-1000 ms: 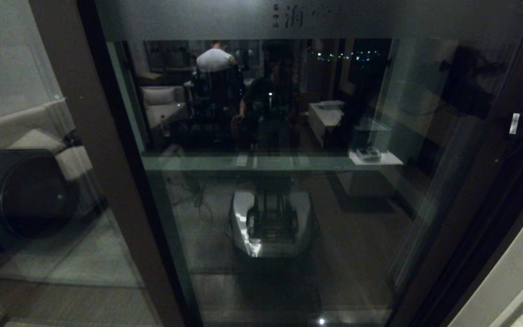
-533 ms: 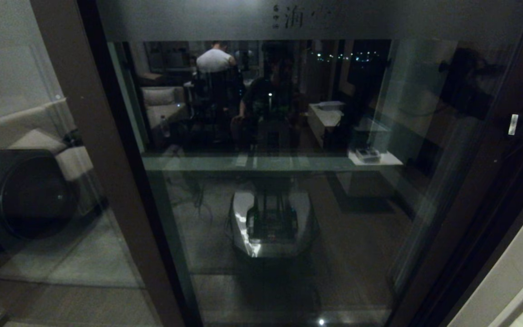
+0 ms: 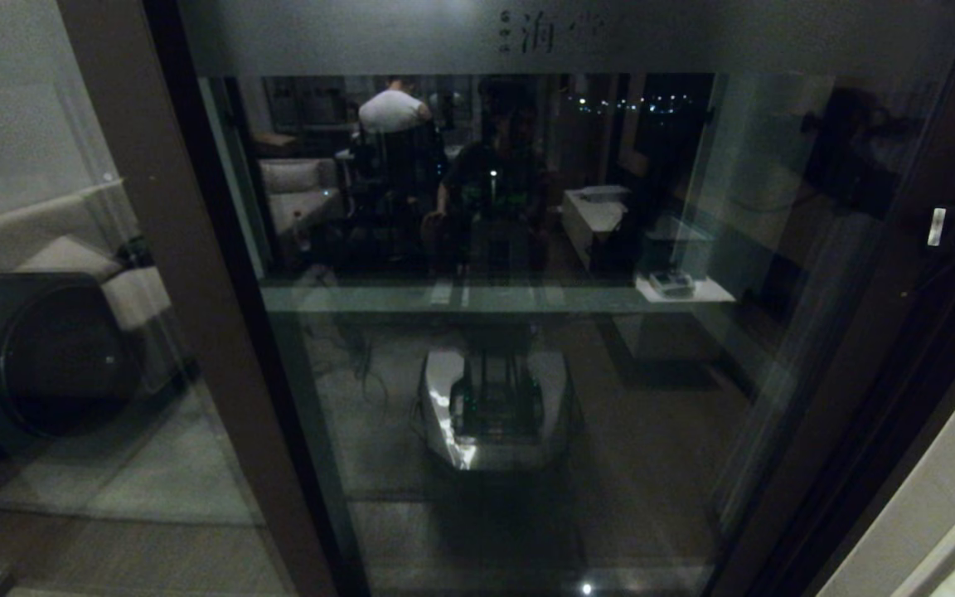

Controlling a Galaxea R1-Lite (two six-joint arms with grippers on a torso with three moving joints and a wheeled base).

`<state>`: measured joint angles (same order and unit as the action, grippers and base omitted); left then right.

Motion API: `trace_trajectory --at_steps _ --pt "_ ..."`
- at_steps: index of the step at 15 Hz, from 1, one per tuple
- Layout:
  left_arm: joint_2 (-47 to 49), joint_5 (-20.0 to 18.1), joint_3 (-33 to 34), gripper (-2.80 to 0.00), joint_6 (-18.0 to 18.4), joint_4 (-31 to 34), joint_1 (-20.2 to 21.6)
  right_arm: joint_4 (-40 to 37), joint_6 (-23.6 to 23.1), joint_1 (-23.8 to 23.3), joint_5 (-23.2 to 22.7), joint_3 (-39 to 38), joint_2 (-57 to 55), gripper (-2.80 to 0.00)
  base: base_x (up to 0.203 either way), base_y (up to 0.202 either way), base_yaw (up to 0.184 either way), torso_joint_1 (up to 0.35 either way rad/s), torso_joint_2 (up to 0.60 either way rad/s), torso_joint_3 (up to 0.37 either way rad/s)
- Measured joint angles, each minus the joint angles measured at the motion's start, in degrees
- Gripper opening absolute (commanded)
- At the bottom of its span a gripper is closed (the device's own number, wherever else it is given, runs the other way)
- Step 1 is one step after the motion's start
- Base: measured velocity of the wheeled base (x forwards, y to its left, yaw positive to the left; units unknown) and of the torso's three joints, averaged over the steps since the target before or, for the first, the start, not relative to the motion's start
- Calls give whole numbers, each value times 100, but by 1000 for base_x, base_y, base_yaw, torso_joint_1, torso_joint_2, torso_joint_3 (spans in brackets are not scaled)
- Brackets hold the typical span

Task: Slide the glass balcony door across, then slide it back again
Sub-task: Close the slid door

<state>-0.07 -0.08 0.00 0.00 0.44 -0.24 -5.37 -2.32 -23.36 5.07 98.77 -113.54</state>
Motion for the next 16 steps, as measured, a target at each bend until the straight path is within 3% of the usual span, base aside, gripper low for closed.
trace_trajectory --at_steps 16 --pt "0 -2 0 -280 0 0 -2 77 -7 -145 171 140 -104 -280 0 0 0 0 0 0"
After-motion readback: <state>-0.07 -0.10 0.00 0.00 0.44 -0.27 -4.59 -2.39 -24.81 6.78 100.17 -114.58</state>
